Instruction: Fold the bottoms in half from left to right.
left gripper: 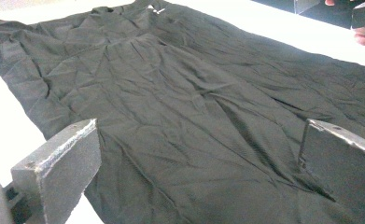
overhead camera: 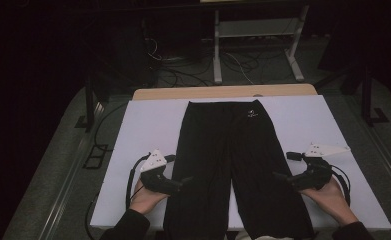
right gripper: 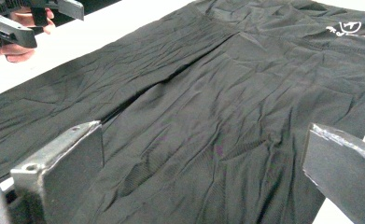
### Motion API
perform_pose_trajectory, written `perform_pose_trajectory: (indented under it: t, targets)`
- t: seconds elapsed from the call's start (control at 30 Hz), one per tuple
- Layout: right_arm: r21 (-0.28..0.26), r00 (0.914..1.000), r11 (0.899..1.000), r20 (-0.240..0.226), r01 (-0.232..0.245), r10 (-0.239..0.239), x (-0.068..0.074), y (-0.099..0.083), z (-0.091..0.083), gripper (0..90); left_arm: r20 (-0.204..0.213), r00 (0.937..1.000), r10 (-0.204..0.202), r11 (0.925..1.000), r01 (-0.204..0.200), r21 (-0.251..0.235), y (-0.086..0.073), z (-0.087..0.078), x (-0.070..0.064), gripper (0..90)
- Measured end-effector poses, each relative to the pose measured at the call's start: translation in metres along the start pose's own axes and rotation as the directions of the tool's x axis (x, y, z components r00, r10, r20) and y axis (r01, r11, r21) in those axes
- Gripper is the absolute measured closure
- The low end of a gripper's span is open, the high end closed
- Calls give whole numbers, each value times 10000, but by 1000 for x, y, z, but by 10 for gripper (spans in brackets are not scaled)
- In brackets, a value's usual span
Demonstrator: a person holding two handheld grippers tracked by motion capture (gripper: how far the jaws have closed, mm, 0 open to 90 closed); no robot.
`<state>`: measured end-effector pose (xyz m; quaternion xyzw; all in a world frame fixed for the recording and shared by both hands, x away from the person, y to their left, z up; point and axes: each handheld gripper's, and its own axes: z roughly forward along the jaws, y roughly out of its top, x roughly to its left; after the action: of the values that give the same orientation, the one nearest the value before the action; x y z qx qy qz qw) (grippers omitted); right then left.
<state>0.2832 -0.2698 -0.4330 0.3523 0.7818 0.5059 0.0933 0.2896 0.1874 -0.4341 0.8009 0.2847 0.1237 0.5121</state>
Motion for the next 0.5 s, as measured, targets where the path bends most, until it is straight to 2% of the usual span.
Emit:
perform_pose_trajectory:
  t: [0.5]
  targets:
    - [188,9999,9997,72,141,-142,0,1,3,0,-14,10000,11,10000,-11,-49,1,-2,0,0]
